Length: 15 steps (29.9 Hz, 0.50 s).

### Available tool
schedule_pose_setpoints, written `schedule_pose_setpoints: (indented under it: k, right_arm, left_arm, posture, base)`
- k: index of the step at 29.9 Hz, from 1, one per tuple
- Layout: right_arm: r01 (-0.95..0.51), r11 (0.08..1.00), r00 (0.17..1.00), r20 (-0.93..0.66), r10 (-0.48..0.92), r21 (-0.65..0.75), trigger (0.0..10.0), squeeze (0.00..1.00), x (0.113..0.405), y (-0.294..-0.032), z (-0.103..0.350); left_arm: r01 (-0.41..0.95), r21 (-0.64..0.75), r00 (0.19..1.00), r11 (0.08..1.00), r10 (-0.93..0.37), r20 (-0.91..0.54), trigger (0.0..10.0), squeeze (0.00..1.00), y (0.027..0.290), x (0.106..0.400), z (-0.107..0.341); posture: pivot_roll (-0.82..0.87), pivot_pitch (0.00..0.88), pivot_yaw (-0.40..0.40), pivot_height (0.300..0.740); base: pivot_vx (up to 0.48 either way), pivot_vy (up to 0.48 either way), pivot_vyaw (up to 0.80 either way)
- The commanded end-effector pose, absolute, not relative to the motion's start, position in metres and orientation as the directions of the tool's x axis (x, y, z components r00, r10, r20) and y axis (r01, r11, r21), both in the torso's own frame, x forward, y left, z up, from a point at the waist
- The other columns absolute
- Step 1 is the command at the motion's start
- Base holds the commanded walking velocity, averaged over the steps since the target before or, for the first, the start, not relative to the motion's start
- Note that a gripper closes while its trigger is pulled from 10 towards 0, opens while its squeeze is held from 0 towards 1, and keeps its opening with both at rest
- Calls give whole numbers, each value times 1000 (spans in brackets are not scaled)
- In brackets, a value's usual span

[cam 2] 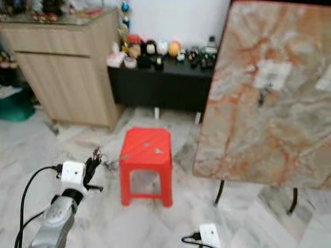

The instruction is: Hang keys on a hook

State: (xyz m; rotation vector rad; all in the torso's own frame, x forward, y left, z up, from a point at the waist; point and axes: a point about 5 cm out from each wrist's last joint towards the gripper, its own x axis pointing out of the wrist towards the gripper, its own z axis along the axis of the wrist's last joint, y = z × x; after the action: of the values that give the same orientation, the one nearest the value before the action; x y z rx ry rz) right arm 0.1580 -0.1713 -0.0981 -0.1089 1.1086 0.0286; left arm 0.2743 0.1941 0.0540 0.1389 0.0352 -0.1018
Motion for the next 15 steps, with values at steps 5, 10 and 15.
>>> schedule_pose_setpoints:
  k: [5,10,15]
  right_arm:
    - [-72,994,451,-892,-39,-80,10000,0,160,-175,-97]
    - [-74,994,450,-892,-37,-79,10000,0,159,-175,-97]
    - [-74,994,446,-894,-40,-81,10000,0,158,-176,-98]
  left_arm:
    - [116,151,993,982,-112,-33,10000,0,191,276,57]
    - [116,153,993,981,-112,-35,10000,0,191,275,57]
    - [117,153,993,981,-113,-36,10000,0,191,275,57]
  posture:
    - [11,4,-7,740]
    - [8,4,-6,740]
    - [5,3,-8,740]
  base:
    - [0,-412,0]
    - [0,-412,0]
    - [0,-411,0]
